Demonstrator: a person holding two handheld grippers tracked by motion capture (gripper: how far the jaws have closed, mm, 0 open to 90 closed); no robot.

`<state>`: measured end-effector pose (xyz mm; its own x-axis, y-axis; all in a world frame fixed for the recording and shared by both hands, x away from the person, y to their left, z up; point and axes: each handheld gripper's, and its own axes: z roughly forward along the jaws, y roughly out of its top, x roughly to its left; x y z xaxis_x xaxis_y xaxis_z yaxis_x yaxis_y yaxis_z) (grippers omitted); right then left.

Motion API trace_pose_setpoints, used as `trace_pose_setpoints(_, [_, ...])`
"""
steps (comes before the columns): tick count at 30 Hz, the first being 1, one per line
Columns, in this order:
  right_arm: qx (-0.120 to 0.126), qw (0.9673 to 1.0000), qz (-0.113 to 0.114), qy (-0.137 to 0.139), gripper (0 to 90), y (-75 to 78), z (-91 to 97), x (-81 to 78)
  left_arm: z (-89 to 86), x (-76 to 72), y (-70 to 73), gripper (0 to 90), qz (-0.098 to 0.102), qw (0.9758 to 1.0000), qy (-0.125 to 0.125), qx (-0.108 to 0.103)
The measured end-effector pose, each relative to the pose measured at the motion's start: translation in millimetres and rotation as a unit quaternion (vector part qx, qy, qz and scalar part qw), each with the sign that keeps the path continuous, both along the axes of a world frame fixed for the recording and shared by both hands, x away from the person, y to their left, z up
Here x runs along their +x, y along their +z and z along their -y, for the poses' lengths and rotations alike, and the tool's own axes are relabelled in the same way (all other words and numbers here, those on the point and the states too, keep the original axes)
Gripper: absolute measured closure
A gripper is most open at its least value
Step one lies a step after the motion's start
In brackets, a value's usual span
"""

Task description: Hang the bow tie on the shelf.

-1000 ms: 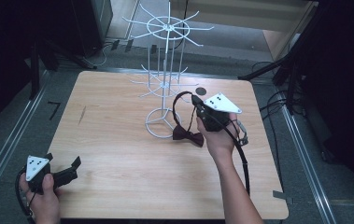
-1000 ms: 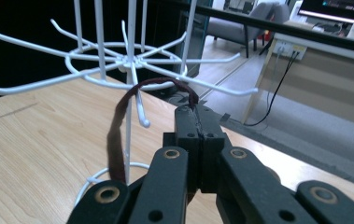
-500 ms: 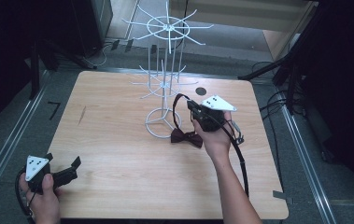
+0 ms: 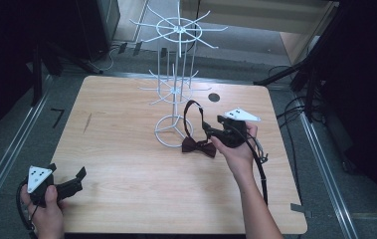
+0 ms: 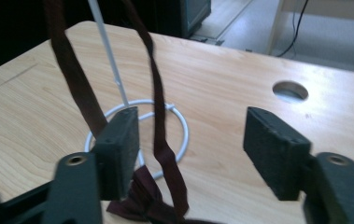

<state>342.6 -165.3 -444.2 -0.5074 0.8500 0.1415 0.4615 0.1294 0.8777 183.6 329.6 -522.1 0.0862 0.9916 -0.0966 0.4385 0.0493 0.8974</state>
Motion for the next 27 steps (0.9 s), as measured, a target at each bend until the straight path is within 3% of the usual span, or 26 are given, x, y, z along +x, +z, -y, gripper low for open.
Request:
trace_pose_setpoints(4, [-0.006,0.9997,-0.022,-0.01,13.7,-7.9,8.5,-1.4,0.2,0.2,-0.1,0.2,0.001,1.0,0.001,0.001])
trace_pose_setpoints(10, [-0.005,0.9994,-0.025,-0.023,0.0,-19.1,23.5,-8.0,0.4,0.1,-0.1,0.2,0.001,1.0,0.001,0.002])
trace_pose_setpoints(27, [-0.008,0.9979,-0.033,-0.055,0.0,-54.2,70.0,-32.2,0.8,0.0,0.1,0.2,0.001,1.0,0.001,0.005])
